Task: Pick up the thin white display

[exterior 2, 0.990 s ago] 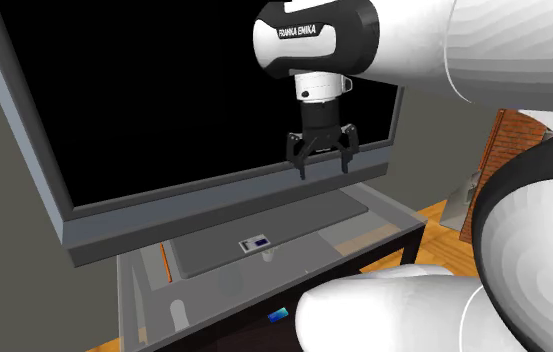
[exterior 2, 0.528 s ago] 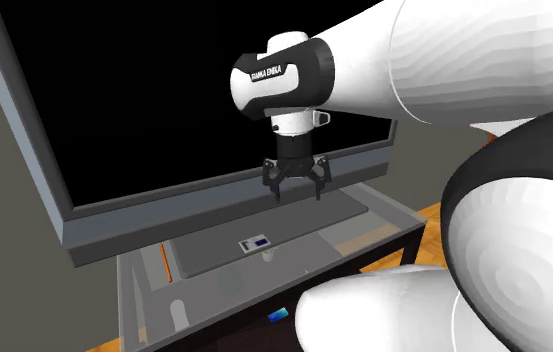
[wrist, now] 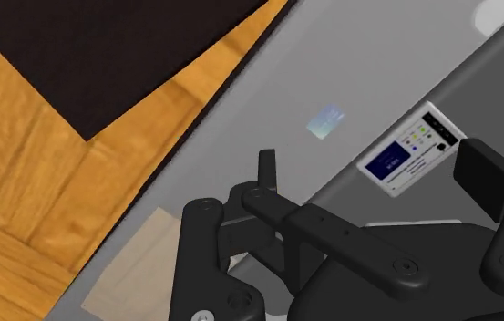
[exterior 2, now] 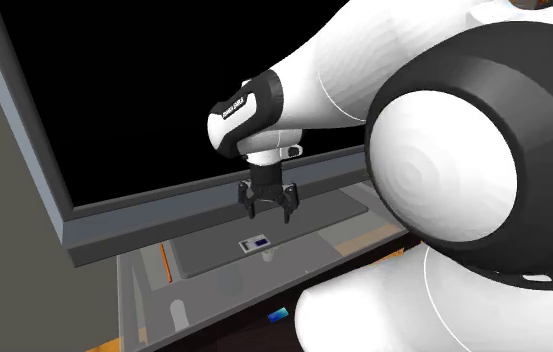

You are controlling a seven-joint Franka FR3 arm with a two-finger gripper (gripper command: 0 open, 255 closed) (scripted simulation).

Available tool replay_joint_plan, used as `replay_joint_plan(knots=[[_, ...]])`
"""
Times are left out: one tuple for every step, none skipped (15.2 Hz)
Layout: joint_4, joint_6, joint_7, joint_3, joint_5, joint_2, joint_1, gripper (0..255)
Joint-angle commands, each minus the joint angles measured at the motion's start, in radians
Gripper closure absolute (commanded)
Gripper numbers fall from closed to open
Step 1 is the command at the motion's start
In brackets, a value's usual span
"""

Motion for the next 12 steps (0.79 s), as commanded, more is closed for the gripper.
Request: replay_joint_plan(knots=[[-0.003, 0.077, 0.072, 0.034, 0.017, 0.063, -0.01, 0], [0.0, 0.114, 0.107, 0.052, 0.022, 0.098, -0.016, 0], [0.005, 0.152, 0.143, 0.069, 0.025, 0.135, -0.023, 0], [0.011, 0.188, 0.179, 0.086, 0.026, 0.174, -0.03, 0], [0.019, 0.225, 0.216, 0.103, 0.025, 0.214, -0.038, 0], [0.029, 0.26, 0.255, 0.119, 0.02, 0.255, -0.046, 0], [0.041, 0.295, 0.294, 0.134, 0.013, 0.297, -0.055, 0], [0.054, 0.329, 0.335, 0.149, 0.002, 0.34, -0.064, 0], [0.068, 0.362, 0.377, 0.163, -0.012, 0.384, -0.074, 0], [0.081, 0.386, 0.412, 0.173, -0.026, 0.419, -0.08, 0], [0.076, 0.402, 0.416, 0.174, -0.031, 0.43, -0.081, 0], [0.071, 0.417, 0.42, 0.175, -0.037, 0.442, -0.082, 0]])
